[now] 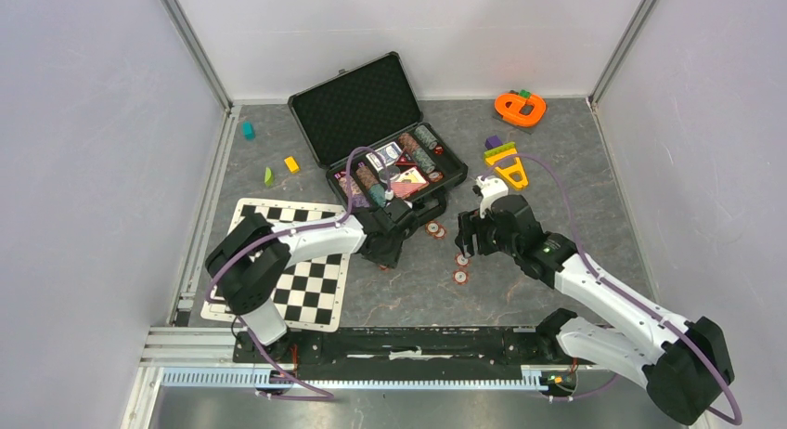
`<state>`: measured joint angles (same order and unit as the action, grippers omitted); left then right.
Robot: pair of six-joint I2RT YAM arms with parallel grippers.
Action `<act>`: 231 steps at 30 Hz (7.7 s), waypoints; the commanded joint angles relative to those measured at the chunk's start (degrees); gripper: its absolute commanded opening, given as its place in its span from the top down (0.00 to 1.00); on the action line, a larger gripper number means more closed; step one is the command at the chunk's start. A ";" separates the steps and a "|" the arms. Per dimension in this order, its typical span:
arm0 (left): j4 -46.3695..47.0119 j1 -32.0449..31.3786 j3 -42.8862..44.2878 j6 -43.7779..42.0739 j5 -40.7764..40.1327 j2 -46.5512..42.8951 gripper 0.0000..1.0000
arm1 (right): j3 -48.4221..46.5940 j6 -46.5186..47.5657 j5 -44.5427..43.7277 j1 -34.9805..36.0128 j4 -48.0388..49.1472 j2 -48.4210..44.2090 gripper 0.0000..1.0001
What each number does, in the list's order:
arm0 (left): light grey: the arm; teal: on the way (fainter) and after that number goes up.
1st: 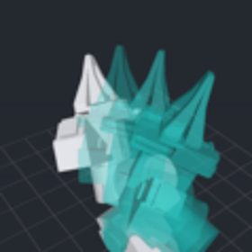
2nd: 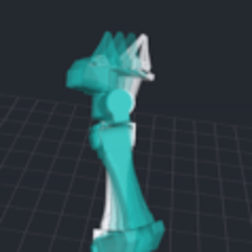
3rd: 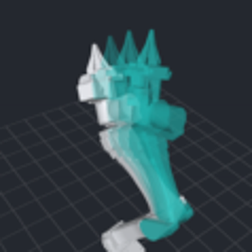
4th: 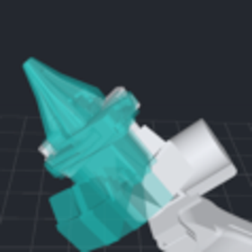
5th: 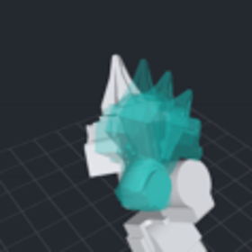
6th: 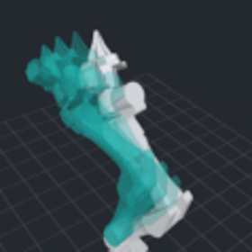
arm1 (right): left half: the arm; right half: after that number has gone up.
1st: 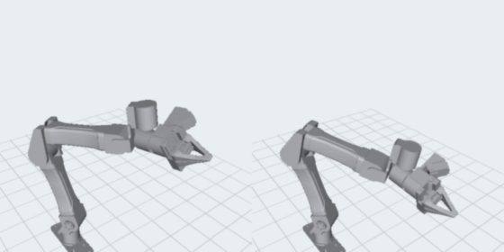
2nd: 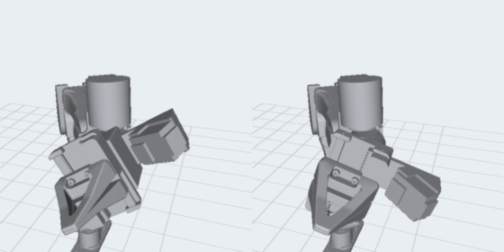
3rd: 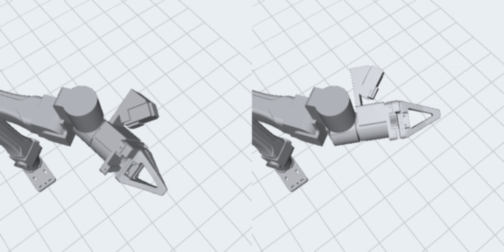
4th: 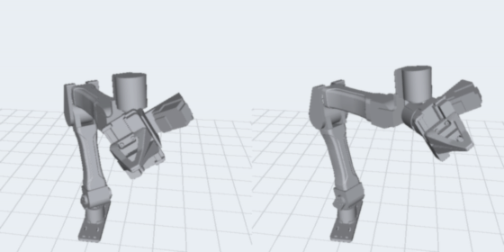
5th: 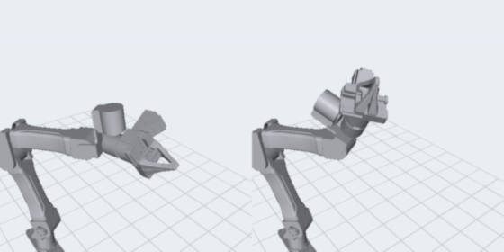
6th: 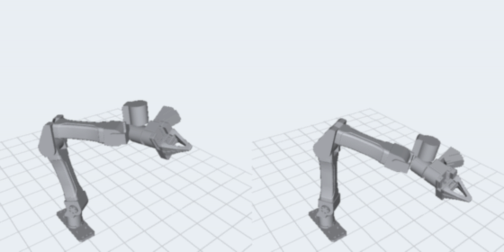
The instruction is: Pack up texas hold em set
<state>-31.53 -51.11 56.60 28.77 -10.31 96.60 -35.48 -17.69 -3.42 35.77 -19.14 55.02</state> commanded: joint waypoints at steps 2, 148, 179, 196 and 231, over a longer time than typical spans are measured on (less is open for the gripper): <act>3.82 0.05 -2.33 -2.43 1.19 -4.88 0.61 | -0.85 0.66 3.18 -0.32 0.11 1.61 0.22; 12.40 -14.92 -5.50 -9.04 -20.21 -41.64 0.00 | -9.45 -21.88 -2.70 -9.93 22.34 21.58 0.50; 11.94 5.67 33.92 -28.62 7.73 11.37 0.26 | 1.69 -5.48 -8.86 -11.64 11.04 -1.39 0.53; -3.95 9.19 58.54 -34.36 15.58 32.95 0.05 | 3.59 -3.93 -14.16 -11.89 10.69 -15.10 0.50; 1.21 3.28 54.19 -40.04 -0.16 32.32 0.10 | 4.28 -3.82 -10.79 -12.47 11.66 -12.16 0.50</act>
<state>-28.73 -48.53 106.43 -9.58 -7.64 126.61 -31.24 -22.20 -14.92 23.51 -9.96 42.94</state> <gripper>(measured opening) 0.893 0.503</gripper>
